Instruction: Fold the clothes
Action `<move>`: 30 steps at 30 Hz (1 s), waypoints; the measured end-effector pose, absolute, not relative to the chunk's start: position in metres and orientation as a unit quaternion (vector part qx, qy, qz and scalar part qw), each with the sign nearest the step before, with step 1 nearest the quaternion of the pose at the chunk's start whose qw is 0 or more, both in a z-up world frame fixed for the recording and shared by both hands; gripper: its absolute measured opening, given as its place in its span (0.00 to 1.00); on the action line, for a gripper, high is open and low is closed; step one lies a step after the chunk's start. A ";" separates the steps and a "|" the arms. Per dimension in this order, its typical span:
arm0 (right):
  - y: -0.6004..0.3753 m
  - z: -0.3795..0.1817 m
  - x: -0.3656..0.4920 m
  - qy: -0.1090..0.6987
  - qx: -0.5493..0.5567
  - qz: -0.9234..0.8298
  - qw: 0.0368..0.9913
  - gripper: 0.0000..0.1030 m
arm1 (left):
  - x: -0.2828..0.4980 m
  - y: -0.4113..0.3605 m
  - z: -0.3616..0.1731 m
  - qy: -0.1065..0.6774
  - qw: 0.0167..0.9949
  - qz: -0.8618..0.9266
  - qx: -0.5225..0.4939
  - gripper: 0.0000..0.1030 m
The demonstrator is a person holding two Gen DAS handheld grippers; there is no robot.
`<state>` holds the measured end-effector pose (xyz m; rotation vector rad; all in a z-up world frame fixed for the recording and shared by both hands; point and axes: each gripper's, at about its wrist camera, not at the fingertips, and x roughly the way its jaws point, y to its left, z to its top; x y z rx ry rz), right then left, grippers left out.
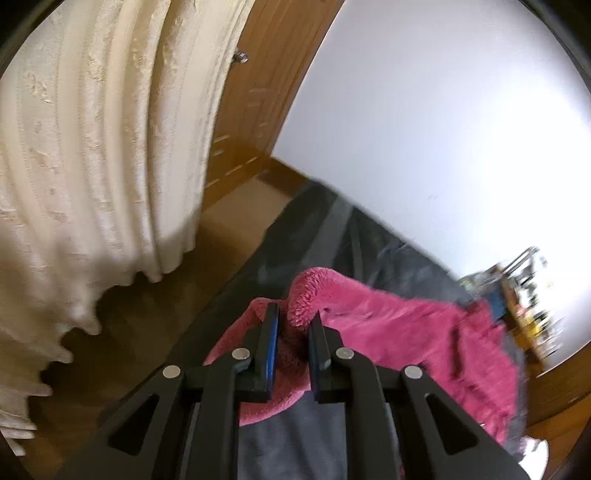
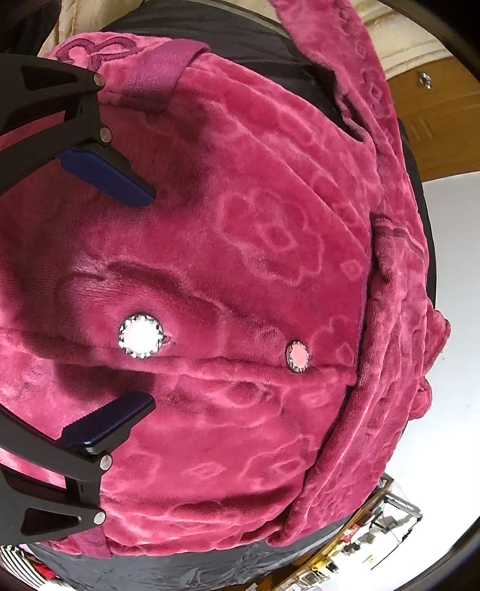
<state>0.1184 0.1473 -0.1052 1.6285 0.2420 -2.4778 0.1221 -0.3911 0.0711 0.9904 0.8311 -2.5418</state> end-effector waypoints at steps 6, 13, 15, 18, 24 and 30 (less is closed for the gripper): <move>0.162 -0.098 0.120 0.063 0.540 -0.835 0.082 0.99 | 0.111 -0.365 0.128 0.300 0.098 -0.898 0.307 0.15; 0.182 -0.088 0.123 0.041 0.525 -0.845 0.094 0.99 | 0.093 -0.289 0.167 0.290 0.036 -0.905 0.309 0.15; 0.188 -0.085 0.125 0.035 0.520 -0.848 0.100 0.99 | 0.088 -0.264 0.174 0.291 0.017 -0.903 0.314 0.15; 0.203 -0.078 0.127 0.024 0.511 -0.853 0.107 0.99 | 0.081 -0.225 0.184 0.288 -0.006 -0.902 0.321 0.15; 0.248 -0.062 0.132 -0.007 0.497 -0.861 0.108 0.99 | 0.059 -0.132 0.195 0.279 -0.070 -0.896 0.338 0.15; 0.300 -0.054 0.136 -0.032 0.490 -0.865 0.104 0.99 | 0.025 -0.038 0.188 0.274 -0.126 -0.880 0.368 0.15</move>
